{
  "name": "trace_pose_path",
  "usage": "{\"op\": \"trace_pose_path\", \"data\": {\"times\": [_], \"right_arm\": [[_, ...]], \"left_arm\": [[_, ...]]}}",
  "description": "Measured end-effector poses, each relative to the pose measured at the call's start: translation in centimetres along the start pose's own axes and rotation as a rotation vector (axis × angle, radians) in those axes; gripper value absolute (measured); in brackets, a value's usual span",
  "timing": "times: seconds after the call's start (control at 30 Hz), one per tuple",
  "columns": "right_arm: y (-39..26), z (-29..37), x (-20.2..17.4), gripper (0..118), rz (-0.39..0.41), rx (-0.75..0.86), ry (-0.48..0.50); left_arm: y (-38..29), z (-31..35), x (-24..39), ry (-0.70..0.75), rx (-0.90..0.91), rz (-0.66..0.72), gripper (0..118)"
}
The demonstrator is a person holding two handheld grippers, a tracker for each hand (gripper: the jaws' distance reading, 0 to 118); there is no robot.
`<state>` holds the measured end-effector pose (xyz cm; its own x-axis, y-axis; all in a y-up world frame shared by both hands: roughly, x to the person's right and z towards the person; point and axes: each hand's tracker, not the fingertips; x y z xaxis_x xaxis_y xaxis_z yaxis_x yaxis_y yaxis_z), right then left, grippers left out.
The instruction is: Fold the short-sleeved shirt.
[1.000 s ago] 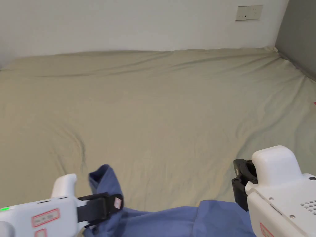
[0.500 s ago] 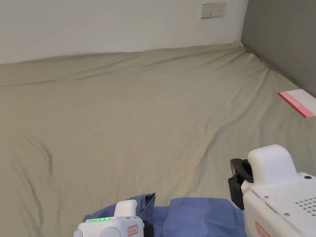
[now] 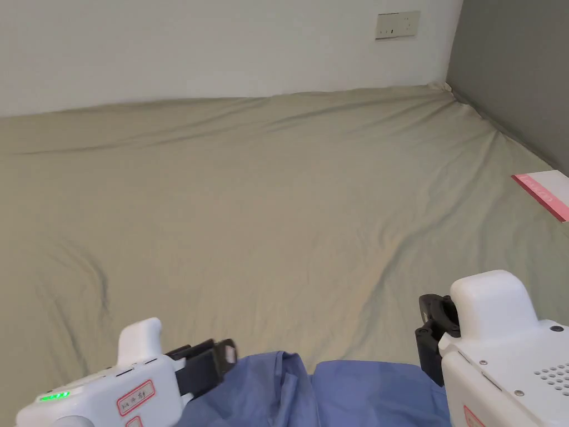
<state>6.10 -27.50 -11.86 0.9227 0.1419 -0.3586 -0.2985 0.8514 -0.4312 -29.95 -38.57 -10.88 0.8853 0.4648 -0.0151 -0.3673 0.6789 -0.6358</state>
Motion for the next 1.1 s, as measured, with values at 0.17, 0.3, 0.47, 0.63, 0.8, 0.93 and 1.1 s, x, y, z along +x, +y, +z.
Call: {"op": "trace_pose_path", "data": {"times": [0.17,0.3,0.47,0.63,0.8,0.93,1.1], "right_arm": [[0.3,0.1,-1.3,2,0.016,0.007,0.019],[0.2,0.4,-1.9,2,0.025,0.005,0.033],[-0.3,0.5,-1.9,2,0.035,-0.008,0.034],[-0.5,0.5,-1.4,2,0.037,-0.018,0.022],[-0.7,0.4,-1.3,2,0.039,-0.023,0.019],[-1.2,0.1,-1.4,2,0.036,-0.042,0.026],[-1.3,0.0,-1.4,2,0.037,-0.048,0.022]], "left_arm": [[-2.1,-1.3,-0.7,0.155,-0.083,-0.210,0],[-5.3,-5.4,0.5,0.159,-0.178,-0.291,0],[-10.3,-10.1,2.2,0.162,-0.327,-0.359,0],[-11.5,-8.5,5.0,0.083,-0.271,-0.416,0],[-13.3,-9.0,7.6,0.022,-0.282,-0.547,0],[-13.7,-8.9,7.9,-0.021,-0.279,-0.523,0],[-14.0,-7.8,8.7,-0.191,-0.298,-0.561,0]]}}
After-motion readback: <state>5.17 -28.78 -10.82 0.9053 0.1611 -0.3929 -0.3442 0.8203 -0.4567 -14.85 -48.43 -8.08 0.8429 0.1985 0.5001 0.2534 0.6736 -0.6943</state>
